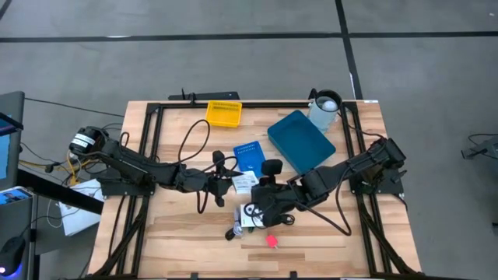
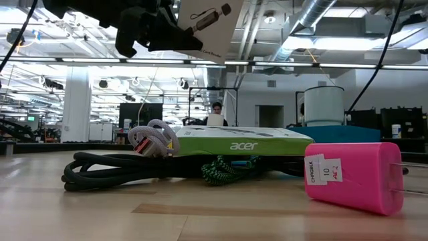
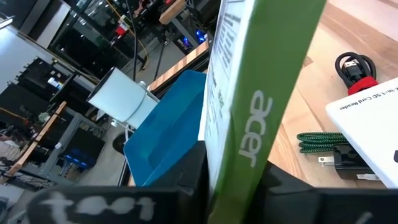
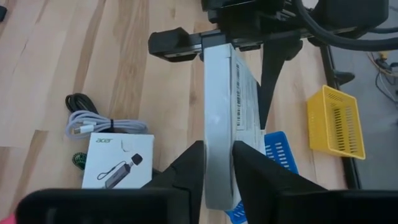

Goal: Pick and place items into bin
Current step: Put the white card reader box into the yellow bin

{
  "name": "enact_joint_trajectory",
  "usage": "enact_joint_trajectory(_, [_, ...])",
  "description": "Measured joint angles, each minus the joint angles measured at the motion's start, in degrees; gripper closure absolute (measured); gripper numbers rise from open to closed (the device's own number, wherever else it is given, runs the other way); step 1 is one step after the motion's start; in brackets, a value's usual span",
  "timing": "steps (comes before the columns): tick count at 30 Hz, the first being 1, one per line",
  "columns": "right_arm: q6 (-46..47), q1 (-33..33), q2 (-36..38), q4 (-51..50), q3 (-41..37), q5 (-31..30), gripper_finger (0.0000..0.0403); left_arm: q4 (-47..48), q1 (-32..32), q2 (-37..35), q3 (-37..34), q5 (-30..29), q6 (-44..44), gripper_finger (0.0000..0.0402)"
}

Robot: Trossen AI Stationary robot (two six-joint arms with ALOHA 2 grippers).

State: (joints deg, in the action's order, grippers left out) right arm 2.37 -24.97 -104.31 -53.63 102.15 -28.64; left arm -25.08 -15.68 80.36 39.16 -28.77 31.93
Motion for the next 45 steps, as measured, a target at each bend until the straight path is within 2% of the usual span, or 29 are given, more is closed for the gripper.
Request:
enact_joint_trajectory(14, [0.74, -0.13, 0.06, -4.47, 0.00, -0.02, 0.0189, 0.08, 0.04, 0.00, 0.02, -2.84, -0.09, 0.0364])
enact_joint_trajectory(20, [4.16, -0.42, 0.15, -9.72, 0.00, -2.68, 0.0175, 0.91, 0.04, -0.02, 0.09, -4.63, -0.11, 0.0363])
enact_joint_trajectory(27, [12.41, -1.46, 0.15, -20.31, 0.00, -7.12, 0.0182, 4.52, 0.07, -0.31, 0.17, -12.53, -0.35, 0.0364])
enact_joint_trajectory(32, [19.12, -1.68, 0.15, -27.80, 0.00, -7.30, 0.0184, 12.11, 1.11, -3.99, 0.17, -13.95, -2.57, 0.0364])
enact_joint_trajectory(39, [23.76, -1.66, 0.15, -33.55, -0.02, -7.35, 0.0186, 29.85, 8.08, -16.07, 1.70, -13.35, -5.95, 0.0364])
enact_joint_trajectory(45, [23.71, -0.99, 0.15, -34.10, -0.02, -7.43, 0.0193, 45.81, 18.83, -21.40, 9.05, -6.28, -5.59, 0.0364])
